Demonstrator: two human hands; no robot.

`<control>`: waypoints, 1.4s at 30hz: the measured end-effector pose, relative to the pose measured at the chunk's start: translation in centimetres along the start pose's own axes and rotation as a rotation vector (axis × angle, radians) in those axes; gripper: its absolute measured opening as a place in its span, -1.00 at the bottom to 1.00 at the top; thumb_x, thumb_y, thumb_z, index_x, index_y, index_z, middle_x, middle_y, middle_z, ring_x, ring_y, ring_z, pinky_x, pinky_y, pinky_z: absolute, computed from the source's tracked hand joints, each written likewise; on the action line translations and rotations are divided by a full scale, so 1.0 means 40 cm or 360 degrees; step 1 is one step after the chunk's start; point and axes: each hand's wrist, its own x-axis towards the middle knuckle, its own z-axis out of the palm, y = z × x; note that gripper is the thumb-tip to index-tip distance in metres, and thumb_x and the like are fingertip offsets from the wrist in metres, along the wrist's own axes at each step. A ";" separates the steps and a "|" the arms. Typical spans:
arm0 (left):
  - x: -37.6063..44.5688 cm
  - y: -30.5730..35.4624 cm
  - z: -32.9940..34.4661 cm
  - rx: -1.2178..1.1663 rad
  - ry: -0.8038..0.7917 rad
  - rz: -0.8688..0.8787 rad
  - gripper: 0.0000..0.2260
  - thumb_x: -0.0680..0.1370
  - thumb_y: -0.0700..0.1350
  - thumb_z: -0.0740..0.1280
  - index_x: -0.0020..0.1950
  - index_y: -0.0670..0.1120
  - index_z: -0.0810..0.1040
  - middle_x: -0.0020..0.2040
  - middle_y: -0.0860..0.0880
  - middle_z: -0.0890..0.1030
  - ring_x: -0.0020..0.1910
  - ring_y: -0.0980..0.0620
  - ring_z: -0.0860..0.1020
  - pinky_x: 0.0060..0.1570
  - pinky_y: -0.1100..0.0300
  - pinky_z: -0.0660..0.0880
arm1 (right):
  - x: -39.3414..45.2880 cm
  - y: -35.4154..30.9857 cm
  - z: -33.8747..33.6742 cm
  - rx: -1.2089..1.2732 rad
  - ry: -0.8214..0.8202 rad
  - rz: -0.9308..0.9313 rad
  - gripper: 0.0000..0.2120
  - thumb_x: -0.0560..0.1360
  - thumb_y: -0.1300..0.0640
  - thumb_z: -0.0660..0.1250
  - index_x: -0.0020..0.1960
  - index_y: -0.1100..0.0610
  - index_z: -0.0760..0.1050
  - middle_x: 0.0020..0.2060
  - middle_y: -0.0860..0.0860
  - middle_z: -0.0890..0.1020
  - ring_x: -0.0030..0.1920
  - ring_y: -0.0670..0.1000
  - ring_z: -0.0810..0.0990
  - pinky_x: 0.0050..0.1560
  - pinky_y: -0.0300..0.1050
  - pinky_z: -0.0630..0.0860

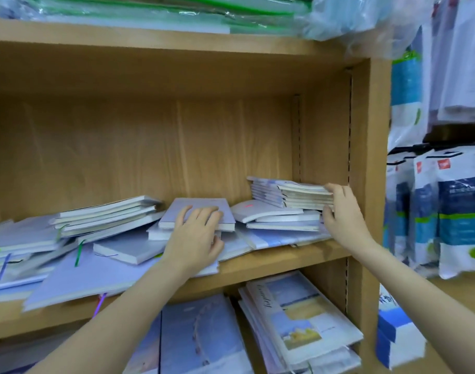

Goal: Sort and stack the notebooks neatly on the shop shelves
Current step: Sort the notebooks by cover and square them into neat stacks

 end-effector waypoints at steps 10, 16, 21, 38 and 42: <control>0.133 0.170 0.014 -0.0154 -0.0571 0.0411 -0.62 0.46 -0.01 0.38 0.25 -0.02 0.45 0.37 -0.12 0.37 0.31 -0.14 0.38 0.28 0.01 0.26 | -0.084 0.102 -0.028 0.0006 -0.0741 0.0121 -0.53 0.49 0.10 0.35 0.36 0.10 0.33 0.28 0.02 0.48 0.28 -0.04 0.43 0.21 -0.28 0.28; 0.204 0.159 -0.013 -0.0127 -0.0395 0.0282 -0.86 0.57 -0.11 0.25 0.11 -0.08 0.50 -0.02 -0.05 0.59 -0.07 -0.13 0.56 -0.26 0.16 0.28 | -0.069 0.110 -0.008 -0.0127 -0.0370 0.0101 -0.59 0.50 0.07 0.34 0.32 0.13 0.40 0.21 0.04 0.51 0.22 0.03 0.44 0.12 -0.24 0.31; 0.205 0.155 0.003 -0.0210 -0.0533 -0.0079 -0.83 0.61 -0.08 0.17 0.16 -0.06 0.44 0.01 -0.11 0.58 -0.02 -0.13 0.51 -0.20 0.13 0.32 | -0.097 0.066 0.005 -0.0039 0.0121 0.0139 -0.84 0.45 0.04 0.40 -0.08 0.12 0.53 -0.16 -0.02 0.58 -0.07 -0.01 0.54 -0.13 -0.21 0.36; 0.206 0.176 0.019 0.0079 -0.0520 -0.0075 -0.61 0.56 -0.10 0.22 0.35 -0.07 0.20 0.01 -0.11 0.58 -0.05 -0.18 0.55 -0.27 0.13 0.30 | -0.053 -0.089 0.099 -0.1294 -0.0376 -0.0603 -0.64 -0.19 0.24 0.63 -0.59 0.12 0.45 -0.67 0.02 0.45 -0.67 -0.05 0.44 -0.47 -0.37 0.09; 0.208 0.192 0.059 0.0145 -0.0616 -0.0033 -0.56 0.56 -0.08 0.26 0.39 -0.09 0.20 0.16 -0.09 0.51 0.13 -0.12 0.49 -0.18 0.12 0.32 | -0.041 -0.046 0.064 -0.1478 -0.0446 -0.0526 -0.91 0.39 0.26 0.38 -0.12 0.16 0.59 -0.21 0.10 0.65 -0.19 0.07 0.65 -0.36 -0.18 0.36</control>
